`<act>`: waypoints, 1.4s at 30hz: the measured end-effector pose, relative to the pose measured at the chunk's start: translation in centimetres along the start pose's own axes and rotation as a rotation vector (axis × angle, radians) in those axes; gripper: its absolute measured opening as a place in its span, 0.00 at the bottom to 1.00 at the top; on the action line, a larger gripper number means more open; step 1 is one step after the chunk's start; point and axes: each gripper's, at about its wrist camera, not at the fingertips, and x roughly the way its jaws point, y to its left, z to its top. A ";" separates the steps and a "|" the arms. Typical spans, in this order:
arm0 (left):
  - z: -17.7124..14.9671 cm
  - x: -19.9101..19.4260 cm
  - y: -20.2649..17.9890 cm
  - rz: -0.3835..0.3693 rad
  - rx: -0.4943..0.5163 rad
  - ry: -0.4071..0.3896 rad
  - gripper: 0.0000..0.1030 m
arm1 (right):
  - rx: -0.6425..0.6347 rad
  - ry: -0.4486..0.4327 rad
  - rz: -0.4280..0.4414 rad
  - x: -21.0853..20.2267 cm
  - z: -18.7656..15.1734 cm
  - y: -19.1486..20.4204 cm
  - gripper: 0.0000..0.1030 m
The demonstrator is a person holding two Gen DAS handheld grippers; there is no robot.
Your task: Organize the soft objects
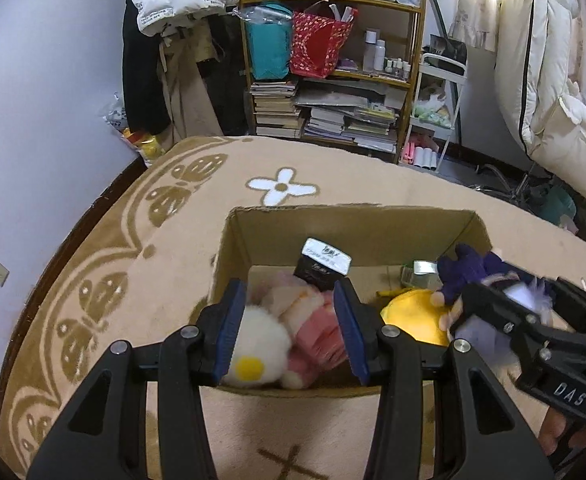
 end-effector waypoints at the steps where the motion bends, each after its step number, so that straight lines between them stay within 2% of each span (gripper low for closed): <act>1: -0.1 -0.1 0.2 0.003 -0.006 0.002 0.43 | -0.007 0.004 -0.004 0.0 0.0 0.0 0.67; 7: -0.9 -0.9 2.0 0.005 -0.064 0.010 0.45 | -0.023 -0.030 -0.008 -1.4 0.3 0.5 0.86; 10: -1.4 -2.0 2.5 0.027 -0.057 -0.005 0.54 | -0.027 -0.044 -0.017 -2.2 0.5 0.8 0.88; 12: -1.5 -2.8 2.7 0.043 -0.049 -0.023 0.55 | -0.030 -0.047 -0.016 -2.7 0.5 0.9 0.90; 14: -1.7 -3.8 2.9 0.044 -0.045 -0.031 0.60 | -0.030 -0.046 -0.016 -3.1 0.4 1.1 1.00; 15: -1.7 -4.3 3.0 0.042 -0.047 -0.038 0.65 | -0.031 -0.047 -0.014 -3.4 0.4 1.2 1.00; 20: -1.9 -6.8 3.3 0.047 -0.041 -0.081 0.73 | -0.046 -0.065 -0.020 -5.1 0.2 2.0 1.00; 23: -2.2 -8.4 3.6 0.042 -0.048 -0.108 0.85 | -0.051 -0.072 -0.022 -6.2 0.0 2.4 1.00; 29: -2.8 -11.4 4.3 0.029 -0.057 -0.161 0.99 | -0.056 -0.108 -0.030 -8.6 -0.2 3.1 1.00; 34: -3.6 -13.6 5.1 0.005 -0.096 -0.170 0.99 | -0.063 -0.135 -0.033 -10.7 -0.9 3.5 1.00; 42: -5.6 -16.3 6.4 0.003 -0.151 -0.235 1.00 | -0.088 -0.194 -0.035 -13.5 -2.4 4.4 1.00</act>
